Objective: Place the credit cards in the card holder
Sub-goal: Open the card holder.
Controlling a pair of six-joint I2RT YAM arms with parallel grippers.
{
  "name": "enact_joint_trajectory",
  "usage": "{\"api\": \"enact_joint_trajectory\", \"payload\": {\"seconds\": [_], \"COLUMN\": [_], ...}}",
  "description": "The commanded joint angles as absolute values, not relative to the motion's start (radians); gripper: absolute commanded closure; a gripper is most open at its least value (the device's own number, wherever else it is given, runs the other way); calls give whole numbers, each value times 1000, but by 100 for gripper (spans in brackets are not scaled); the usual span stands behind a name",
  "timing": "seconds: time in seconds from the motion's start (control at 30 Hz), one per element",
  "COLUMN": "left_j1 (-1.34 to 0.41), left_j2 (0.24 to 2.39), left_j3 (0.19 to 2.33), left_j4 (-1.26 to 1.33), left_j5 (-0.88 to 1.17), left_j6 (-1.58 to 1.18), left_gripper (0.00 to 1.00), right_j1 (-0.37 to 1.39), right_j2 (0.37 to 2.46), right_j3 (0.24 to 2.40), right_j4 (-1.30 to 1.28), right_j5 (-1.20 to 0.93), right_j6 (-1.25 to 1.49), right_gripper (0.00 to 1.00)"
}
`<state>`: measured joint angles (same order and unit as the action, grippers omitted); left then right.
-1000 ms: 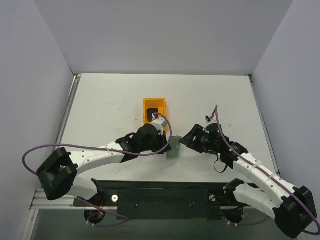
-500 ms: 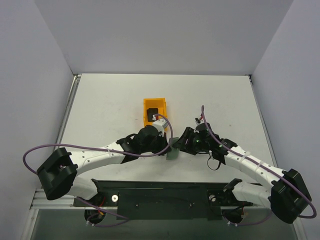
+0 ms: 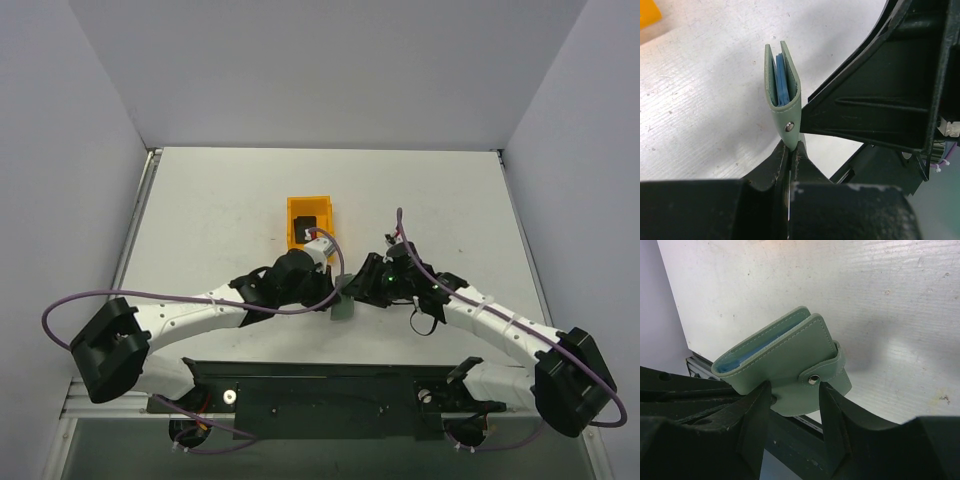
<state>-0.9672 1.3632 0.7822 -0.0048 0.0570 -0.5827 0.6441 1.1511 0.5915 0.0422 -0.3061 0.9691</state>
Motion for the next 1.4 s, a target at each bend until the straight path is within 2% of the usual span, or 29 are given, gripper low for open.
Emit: {"api": "enact_joint_trajectory", "payload": {"seconds": [0.0, 0.53, 0.67, 0.73, 0.8, 0.83, 0.93, 1.07, 1.2, 1.37], "left_j1": [-977, -973, -966, -957, -950, -948, -939, -934, -931, -931], "left_j2": [1284, 1256, 1252, 1246, 1241, 1238, 1232, 1241, 1249, 1247], "left_j3": [815, 810, 811, 805, 802, 799, 796, 796, 793, 792], "left_j4": [97, 80, 52, 43, 32, 32, 32, 32, 38, 38], "left_j5": [121, 81, 54, 40, 31, 23, 17, 18, 28, 26], "left_j6": [-577, -575, -571, -571, -572, -575, -580, -580, -589, -589], "left_gripper": [100, 100, 100, 100, 100, 100, 100, 100, 100, 100], "right_j1": [649, 663, 678, 696, 738, 736, 718, 712, 713, 718], "right_j2": [1199, 1278, 1281, 1295, 1311, 1304, 1244, 1134, 1048, 948], "right_j3": [626, 686, 736, 776, 854, 871, 854, 784, 709, 641], "right_j4": [14, -153, -283, -377, -526, -558, -519, -330, -203, -72], "right_j5": [-287, -227, -123, -43, 218, 231, 184, 45, 9, -69], "right_j6": [966, 893, 836, 773, 733, 730, 718, 730, 753, 727], "right_gripper": [62, 67, 70, 76, 77, 78, 79, 79, 79, 72]}}
